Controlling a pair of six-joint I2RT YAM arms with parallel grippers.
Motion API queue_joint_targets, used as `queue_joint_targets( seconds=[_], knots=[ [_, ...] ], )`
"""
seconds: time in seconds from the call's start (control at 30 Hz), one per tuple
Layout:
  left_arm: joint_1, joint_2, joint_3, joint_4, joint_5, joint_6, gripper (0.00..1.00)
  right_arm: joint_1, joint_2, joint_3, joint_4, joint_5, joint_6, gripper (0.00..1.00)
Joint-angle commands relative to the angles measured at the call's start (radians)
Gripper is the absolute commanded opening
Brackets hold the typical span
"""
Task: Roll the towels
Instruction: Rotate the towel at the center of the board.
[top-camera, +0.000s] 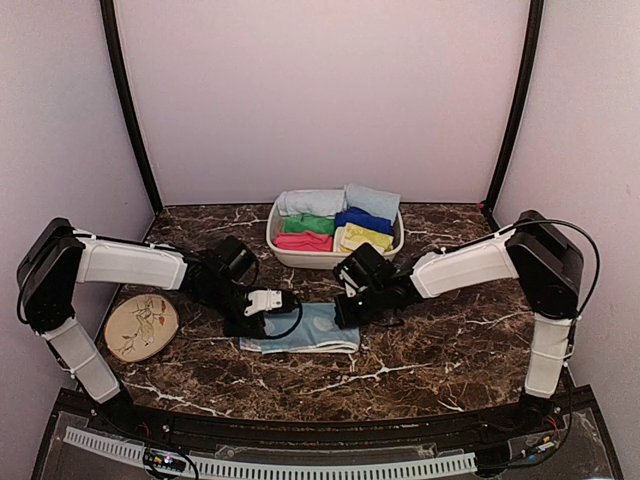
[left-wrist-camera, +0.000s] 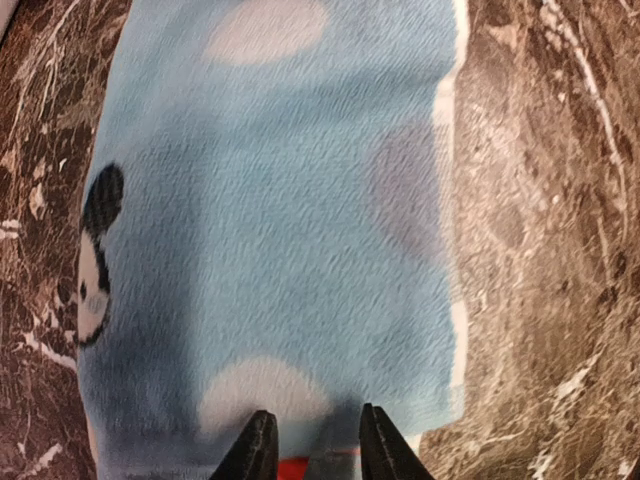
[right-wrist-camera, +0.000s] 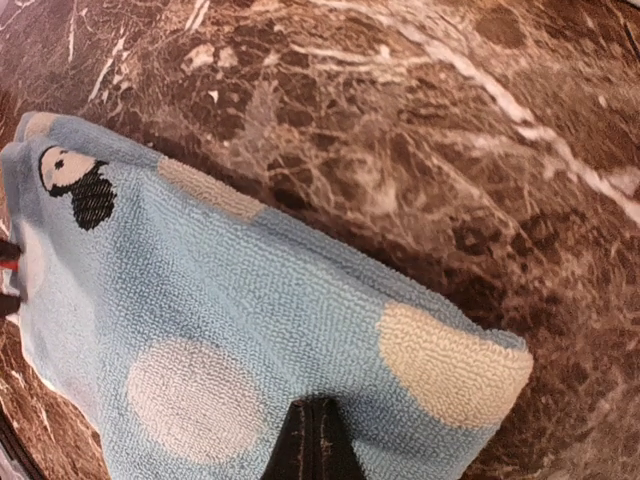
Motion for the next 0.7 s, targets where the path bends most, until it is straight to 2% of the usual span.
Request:
queue_joint_targets(
  seconds=[0.0,0.13,0.33,0.4,0.53,0.67],
  knots=[
    [0.031,-0.014,-0.061,-0.002,-0.184,0.067,0.29,0.015,-0.052,-0.109,0.019,0.009,0.065,0.0],
    [0.135,-0.031,-0.085,0.012,-0.251,0.1,0.28,0.076,-0.075,-0.171,0.061,-0.003,0.125,0.0],
    [0.232,-0.067,-0.004,-0.032,-0.255,0.12,0.27,0.184,-0.083,-0.182,0.057,0.029,0.222,0.0],
    [0.236,-0.112,0.023,-0.065,-0.218,0.122,0.29,0.198,-0.091,-0.19,0.076,0.026,0.258,0.0],
    [0.206,-0.183,0.059,-0.18,-0.059,0.095,0.34,0.207,-0.082,-0.159,0.097,0.013,0.291,0.0],
    [0.132,-0.236,-0.009,-0.175,0.085,0.068,0.35,0.211,-0.052,-0.09,0.099,-0.002,0.307,0.0]
  ],
)
